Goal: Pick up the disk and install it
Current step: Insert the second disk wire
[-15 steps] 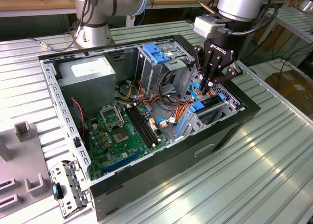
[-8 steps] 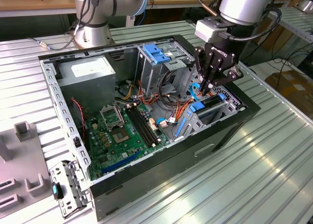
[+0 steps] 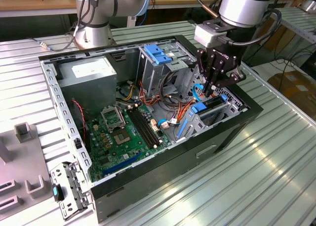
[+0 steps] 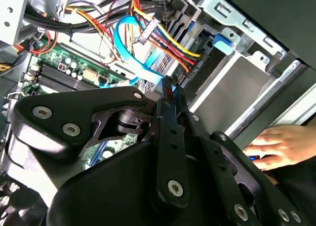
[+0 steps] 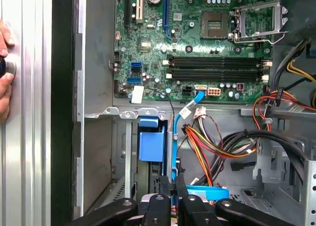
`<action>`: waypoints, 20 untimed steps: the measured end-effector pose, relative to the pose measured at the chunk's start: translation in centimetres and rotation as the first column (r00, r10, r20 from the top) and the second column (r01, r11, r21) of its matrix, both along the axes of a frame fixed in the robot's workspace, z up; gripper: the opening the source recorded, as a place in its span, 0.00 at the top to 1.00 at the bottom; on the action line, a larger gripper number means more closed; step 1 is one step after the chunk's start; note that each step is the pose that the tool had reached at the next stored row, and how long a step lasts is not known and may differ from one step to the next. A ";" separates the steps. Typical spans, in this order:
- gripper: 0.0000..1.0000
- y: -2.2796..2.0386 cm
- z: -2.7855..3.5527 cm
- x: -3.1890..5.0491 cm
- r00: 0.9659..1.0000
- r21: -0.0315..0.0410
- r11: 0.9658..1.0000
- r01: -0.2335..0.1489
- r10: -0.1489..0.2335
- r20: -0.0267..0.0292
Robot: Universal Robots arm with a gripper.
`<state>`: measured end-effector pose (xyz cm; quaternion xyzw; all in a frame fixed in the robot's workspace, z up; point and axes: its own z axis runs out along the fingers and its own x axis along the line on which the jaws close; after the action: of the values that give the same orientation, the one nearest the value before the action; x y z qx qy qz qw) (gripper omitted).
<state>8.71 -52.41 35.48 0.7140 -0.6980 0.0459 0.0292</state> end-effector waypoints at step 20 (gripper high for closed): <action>0.84 -0.78 -0.43 0.00 0.999 0.000 0.999 0.039 -0.039 0.002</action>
<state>8.71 -53.19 35.05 0.7001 -0.7119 0.0459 0.0294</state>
